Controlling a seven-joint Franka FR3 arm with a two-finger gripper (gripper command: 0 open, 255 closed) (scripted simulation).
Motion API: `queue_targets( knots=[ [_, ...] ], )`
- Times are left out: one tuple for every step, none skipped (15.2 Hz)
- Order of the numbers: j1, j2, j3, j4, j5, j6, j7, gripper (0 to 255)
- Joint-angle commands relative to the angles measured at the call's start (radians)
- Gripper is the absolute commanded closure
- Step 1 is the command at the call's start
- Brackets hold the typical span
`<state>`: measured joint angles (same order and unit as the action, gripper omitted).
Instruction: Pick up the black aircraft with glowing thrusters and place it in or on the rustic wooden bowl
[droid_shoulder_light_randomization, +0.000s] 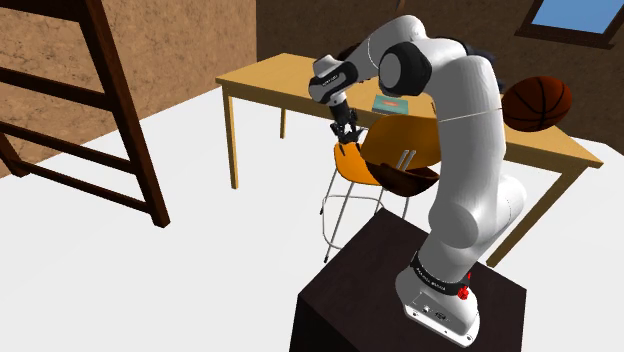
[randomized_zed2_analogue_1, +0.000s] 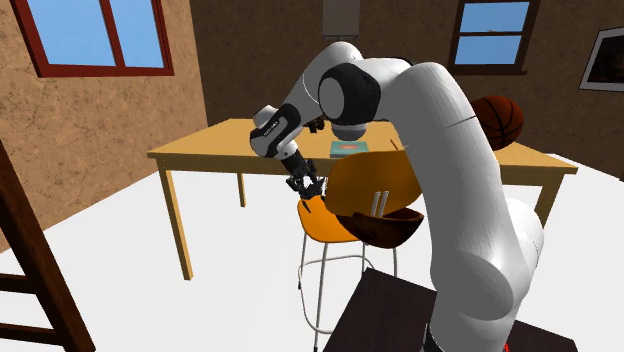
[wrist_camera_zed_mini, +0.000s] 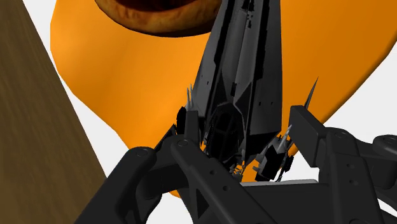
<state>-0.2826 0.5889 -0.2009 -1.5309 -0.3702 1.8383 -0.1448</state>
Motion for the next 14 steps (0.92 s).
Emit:
queue_targets(
  knots=[
    [0.0,-0.011,-0.001,0.008,0.0,-0.017,-0.008,255],
    [0.001,-0.017,-0.001,0.012,0.0,-0.026,-0.012,255],
    [0.001,-0.022,-0.002,0.017,0.0,-0.036,-0.015,255],
    [0.002,-0.028,-0.002,0.022,0.0,-0.046,-0.019,255],
    [0.002,-0.033,-0.002,0.027,0.0,-0.055,-0.023,255],
    [0.003,-0.038,-0.003,0.033,0.0,-0.065,-0.027,255],
    [0.004,-0.043,-0.003,0.039,0.0,-0.075,-0.031,255],
    [0.004,-0.047,-0.004,0.045,0.0,-0.085,-0.034,255],
    [0.005,-0.052,-0.004,0.051,0.0,-0.095,-0.038,255],
    [0.005,-0.056,-0.004,0.058,0.0,-0.105,-0.042,255],
    [0.006,-0.06,-0.005,0.065,0.0,-0.115,-0.046,255],
    [0.006,-0.064,-0.005,0.072,0.001,-0.126,-0.05,255],
    [0.007,-0.068,-0.005,0.079,0.001,-0.136,-0.054,255],
    [0.007,-0.071,-0.006,0.087,0.001,-0.147,-0.059,255]
  ],
)
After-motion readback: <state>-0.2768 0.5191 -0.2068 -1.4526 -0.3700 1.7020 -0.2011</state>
